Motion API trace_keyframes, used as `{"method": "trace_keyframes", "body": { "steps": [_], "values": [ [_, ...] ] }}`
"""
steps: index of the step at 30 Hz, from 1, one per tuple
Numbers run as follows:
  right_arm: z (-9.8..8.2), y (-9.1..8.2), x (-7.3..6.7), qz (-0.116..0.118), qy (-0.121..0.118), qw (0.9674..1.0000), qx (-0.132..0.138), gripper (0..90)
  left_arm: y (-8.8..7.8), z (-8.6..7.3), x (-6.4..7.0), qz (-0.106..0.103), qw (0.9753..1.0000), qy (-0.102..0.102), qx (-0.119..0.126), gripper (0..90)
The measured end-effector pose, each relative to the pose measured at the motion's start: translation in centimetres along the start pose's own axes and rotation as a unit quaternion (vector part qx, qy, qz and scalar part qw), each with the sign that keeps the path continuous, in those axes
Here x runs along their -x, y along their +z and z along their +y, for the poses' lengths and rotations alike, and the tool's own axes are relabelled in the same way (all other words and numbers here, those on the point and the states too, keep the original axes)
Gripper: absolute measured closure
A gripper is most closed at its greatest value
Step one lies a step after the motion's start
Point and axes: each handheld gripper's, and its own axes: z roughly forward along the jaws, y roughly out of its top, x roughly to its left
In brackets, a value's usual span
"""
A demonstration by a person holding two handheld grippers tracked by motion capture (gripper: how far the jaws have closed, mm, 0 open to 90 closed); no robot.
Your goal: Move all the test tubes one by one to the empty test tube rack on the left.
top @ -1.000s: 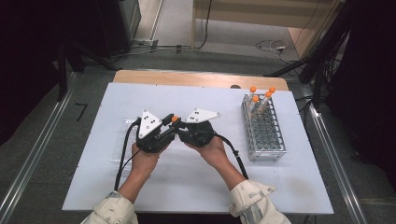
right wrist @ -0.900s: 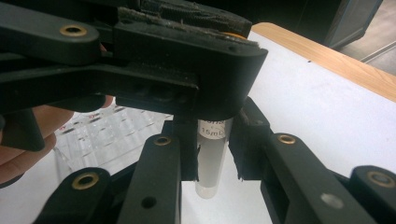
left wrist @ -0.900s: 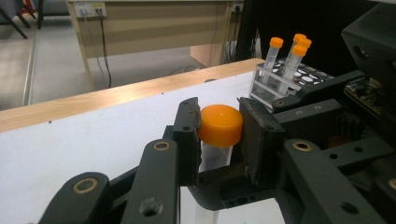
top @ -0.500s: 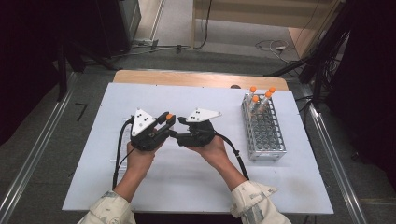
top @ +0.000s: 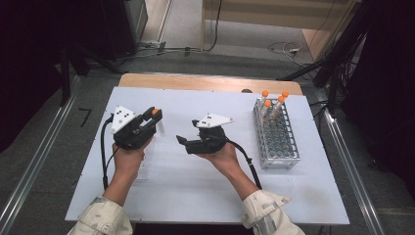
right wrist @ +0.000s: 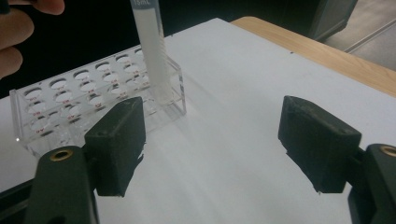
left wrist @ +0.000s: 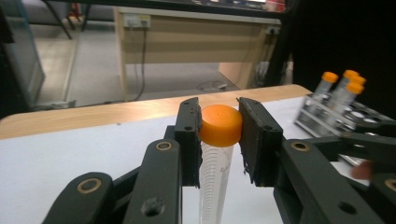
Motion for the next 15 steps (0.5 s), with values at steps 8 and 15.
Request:
{"method": "trace_keyframes", "body": {
  "steps": [8,15],
  "values": [
    [-0.3,-0.1,0.4,-0.010,0.017,0.9998,-0.006,15.9,-0.3,0.0,-1.9,0.018,0.9998,-0.010,0.006,70.4],
    [-0.4,-0.4,0.7,-0.017,0.019,0.9997,-0.004,15.6,-0.1,0.2,-2.8,0.034,0.9994,-0.008,0.007,70.4]
  ]
}}
